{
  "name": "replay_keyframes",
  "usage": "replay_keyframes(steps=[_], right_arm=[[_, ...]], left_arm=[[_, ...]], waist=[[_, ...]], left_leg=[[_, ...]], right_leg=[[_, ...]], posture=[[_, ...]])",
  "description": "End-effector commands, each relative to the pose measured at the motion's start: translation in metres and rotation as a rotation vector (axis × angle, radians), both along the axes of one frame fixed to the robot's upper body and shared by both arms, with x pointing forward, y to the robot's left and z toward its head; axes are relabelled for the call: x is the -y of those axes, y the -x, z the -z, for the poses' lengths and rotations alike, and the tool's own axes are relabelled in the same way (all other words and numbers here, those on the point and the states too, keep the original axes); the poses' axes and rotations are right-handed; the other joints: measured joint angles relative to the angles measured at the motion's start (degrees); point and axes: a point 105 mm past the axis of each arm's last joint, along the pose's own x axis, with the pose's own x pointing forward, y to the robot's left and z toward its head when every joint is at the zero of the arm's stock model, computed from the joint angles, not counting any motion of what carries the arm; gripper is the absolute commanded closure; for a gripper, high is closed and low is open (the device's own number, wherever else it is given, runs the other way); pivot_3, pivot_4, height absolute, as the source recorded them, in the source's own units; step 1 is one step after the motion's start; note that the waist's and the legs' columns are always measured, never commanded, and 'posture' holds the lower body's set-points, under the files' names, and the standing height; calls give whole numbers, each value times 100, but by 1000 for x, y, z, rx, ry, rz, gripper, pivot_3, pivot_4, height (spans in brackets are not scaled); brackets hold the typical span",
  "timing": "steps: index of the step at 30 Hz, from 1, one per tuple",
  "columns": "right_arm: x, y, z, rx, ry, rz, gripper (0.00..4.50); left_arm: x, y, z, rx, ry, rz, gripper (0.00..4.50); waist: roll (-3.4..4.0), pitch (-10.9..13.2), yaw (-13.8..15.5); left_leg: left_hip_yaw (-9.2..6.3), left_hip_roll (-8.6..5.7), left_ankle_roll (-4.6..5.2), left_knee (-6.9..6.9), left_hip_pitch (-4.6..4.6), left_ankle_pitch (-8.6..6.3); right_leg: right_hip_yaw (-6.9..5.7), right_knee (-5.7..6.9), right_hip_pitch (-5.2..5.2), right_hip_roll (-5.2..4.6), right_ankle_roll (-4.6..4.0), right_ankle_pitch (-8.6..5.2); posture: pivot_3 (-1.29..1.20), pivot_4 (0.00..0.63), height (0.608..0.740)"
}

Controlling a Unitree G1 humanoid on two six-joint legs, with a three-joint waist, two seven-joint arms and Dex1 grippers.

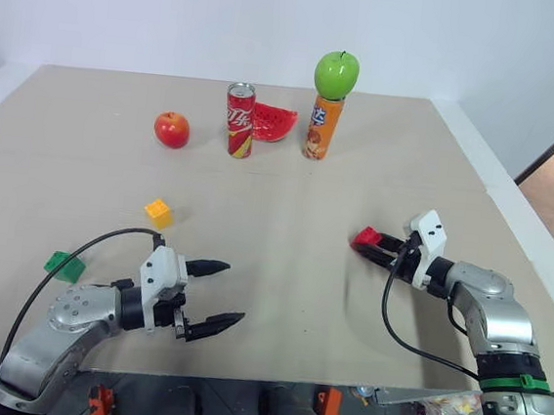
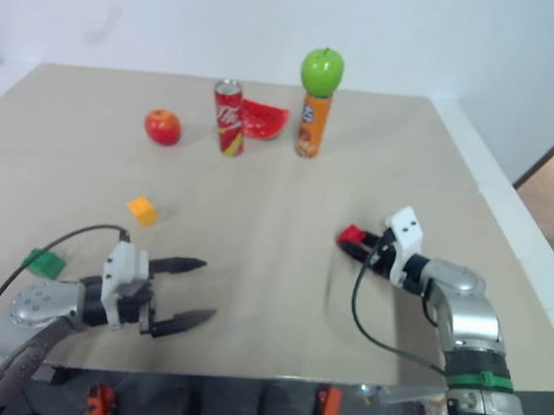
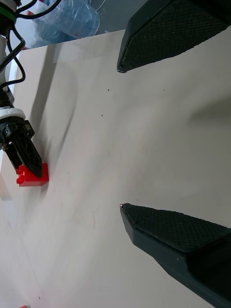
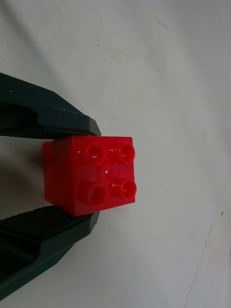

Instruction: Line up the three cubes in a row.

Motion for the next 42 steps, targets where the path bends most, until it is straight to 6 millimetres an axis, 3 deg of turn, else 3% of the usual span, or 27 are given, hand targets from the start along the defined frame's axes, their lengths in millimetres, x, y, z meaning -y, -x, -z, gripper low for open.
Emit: replay_keyframes(steps=[1,8,12,19,27,32,42], right_arm=[[1,-3,-12,48,6,1,2659],[-1,-5,-21,70,6,-10,2659],[-11,-5,-36,98,7,-61,2659],[-49,-1,-60,137,36,-232,2659],[-118,18,-44,70,83,-512,2659],[-149,29,-40,58,113,-668,2659],[-162,24,-39,61,176,-782,2659]], left_arm=[[4,1,-6,24,12,12,0],[3,-1,-5,24,14,-5,0],[0,-3,-4,23,17,-36,0],[-8,-9,0,35,13,-119,0],[-24,-10,8,37,7,-271,0],[-34,-6,7,17,51,-344,0],[-45,3,10,-9,50,-330,0]], waist=[[0,0,0],[0,0,0],[1,1,-1],[2,2,-1],[3,2,1],[4,2,0],[4,2,3]], left_leg=[[0,0,0,0,0,0],[0,0,0,0,0,0],[0,0,0,0,0,0],[-2,2,0,0,0,0],[-3,4,0,0,1,0],[-2,2,0,1,-2,0],[-2,2,0,2,-1,0]], right_leg=[[0,0,0,0,0,0],[0,0,0,0,0,0],[0,0,0,1,0,0],[-1,1,0,1,-1,0],[-3,1,-1,1,-2,-1],[-3,1,-2,-5,-1,0],[-9,1,-3,-4,-6,-1]], posture=[[0,150,740],[0,150,740],[0,150,740],[0,150,740],[0,150,740],[0,150,740],[0,150,740]])
